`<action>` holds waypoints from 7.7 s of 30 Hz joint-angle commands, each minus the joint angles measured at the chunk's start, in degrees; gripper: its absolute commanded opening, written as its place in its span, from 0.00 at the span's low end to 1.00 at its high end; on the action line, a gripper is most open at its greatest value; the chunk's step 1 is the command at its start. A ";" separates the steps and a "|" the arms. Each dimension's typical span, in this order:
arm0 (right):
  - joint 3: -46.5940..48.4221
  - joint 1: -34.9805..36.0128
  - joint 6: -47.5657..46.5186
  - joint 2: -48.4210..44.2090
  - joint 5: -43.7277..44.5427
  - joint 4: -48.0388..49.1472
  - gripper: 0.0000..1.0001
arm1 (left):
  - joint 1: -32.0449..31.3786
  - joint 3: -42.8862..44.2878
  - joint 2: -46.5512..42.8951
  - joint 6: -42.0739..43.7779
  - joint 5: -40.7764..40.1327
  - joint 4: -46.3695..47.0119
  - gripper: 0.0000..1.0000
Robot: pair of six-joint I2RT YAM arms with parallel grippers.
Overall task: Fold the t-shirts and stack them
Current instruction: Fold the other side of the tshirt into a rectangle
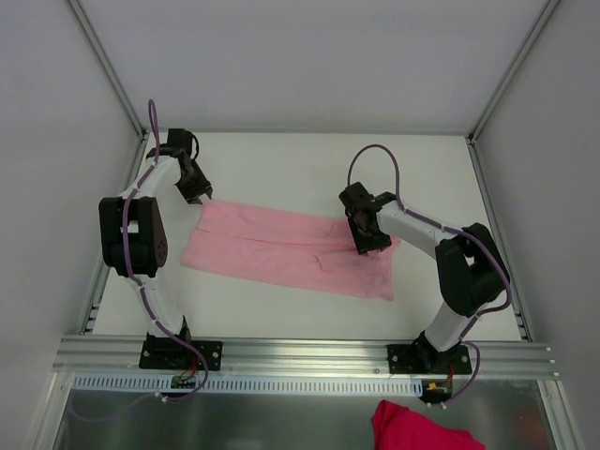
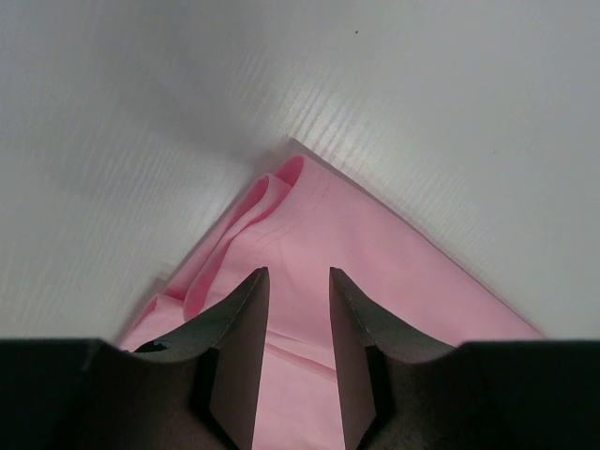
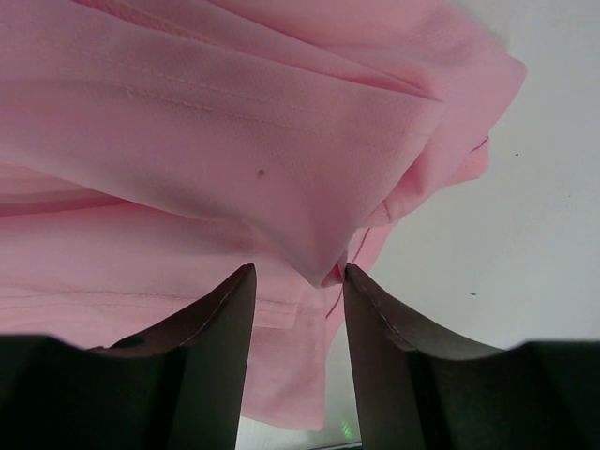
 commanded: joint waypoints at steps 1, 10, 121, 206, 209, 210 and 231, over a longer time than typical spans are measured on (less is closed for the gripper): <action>-0.28 0.60 0.51 -4.12 -0.68 0.92 0.46 | -0.42 -0.04 -2.31 0.20 0.69 -0.62 0.33; 1.21 0.69 -0.01 -8.52 -3.92 -3.21 0.52 | -0.42 1.63 -0.73 0.46 0.69 -0.97 0.33; 10.88 6.40 -0.81 -4.40 -3.35 -13.93 0.77 | -4.99 9.62 2.17 0.81 11.40 -0.88 0.33; 10.17 4.29 -0.19 15.03 15.39 4.09 0.01 | -8.86 -9.18 1.47 2.48 -6.17 -10.73 0.00; 11.23 3.94 0.42 16.00 17.42 2.86 0.01 | -8.95 -9.36 1.30 2.57 -6.08 -10.55 0.00; 11.15 3.77 0.51 15.74 17.16 2.85 0.01 | -8.95 -9.36 1.29 2.57 -6.08 -10.55 0.00; 17.12 2.89 0.07 5.80 21.57 -2.59 0.01 | -8.95 -9.01 -0.02 2.04 -3.18 -7.83 0.00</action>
